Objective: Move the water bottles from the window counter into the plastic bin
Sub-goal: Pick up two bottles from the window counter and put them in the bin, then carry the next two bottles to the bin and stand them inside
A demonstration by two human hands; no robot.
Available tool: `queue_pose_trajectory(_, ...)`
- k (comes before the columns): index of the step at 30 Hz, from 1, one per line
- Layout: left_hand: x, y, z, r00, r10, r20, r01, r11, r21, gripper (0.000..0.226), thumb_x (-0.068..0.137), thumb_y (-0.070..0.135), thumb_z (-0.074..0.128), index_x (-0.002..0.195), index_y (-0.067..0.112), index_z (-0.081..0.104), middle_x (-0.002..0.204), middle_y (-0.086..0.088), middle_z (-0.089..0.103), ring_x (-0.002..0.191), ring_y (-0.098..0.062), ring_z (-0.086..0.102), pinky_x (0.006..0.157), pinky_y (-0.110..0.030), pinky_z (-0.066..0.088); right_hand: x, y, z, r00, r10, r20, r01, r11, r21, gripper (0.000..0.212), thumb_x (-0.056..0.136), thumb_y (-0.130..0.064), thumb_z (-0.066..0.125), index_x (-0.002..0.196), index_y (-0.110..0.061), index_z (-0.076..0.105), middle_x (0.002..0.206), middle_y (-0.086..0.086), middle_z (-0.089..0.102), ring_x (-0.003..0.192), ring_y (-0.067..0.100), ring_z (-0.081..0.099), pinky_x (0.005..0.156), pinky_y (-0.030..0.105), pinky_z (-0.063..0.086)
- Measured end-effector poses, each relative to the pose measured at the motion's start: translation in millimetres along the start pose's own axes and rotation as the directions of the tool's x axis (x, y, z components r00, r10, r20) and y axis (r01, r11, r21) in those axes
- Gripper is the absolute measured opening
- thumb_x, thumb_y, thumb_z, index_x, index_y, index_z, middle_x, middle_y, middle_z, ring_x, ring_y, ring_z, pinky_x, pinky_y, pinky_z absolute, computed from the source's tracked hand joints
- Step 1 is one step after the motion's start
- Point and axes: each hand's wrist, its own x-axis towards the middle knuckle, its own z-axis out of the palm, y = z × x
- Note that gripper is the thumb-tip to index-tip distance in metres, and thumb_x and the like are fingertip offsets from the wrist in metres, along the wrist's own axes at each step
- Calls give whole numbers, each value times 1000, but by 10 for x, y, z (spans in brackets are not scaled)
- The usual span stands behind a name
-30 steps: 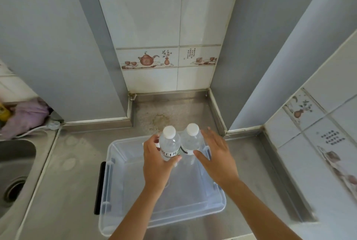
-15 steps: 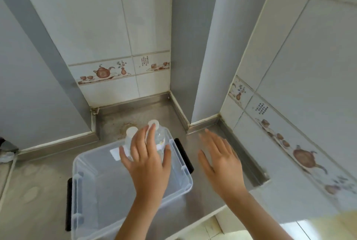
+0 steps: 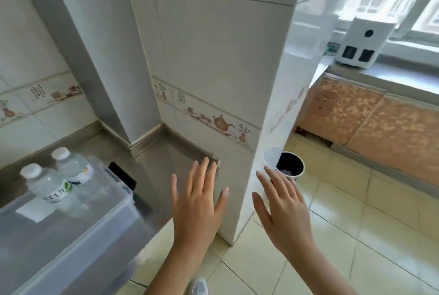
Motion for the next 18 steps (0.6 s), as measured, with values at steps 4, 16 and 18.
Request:
queue_pose_trajectory(4,-353,804,5,989,147,23,-145,986,-84,61,92,55,40,141,20,52,146,-3,53,135,-25,49,112,-57,25,-732,466,-535,981,179,-72,-184,980,-71,49,97,-43,35,131,-15,56,139,6,54,127,26,51,108,46,35)
queue_pose_trajectory(16,-829,2954,125,821,570,14,-537,781,-319,58,93,53,38,138,21,54,142,0,56,134,-22,50,113,-53,19,-2253,1517,-1726,688,630,-360,-703,702,-114,49,93,-44,36,127,-17,58,138,7,54,130,26,46,107,50,35)
queue_pose_trajectory(18,-756,3249,205,792,611,4,-575,747,-334,57,93,53,39,138,21,54,143,1,55,136,-21,48,113,-53,20,-2291,1706,-1817,636,665,-391,-749,655,-104,48,93,-44,37,127,-18,58,139,8,53,131,27,46,108,50,33)
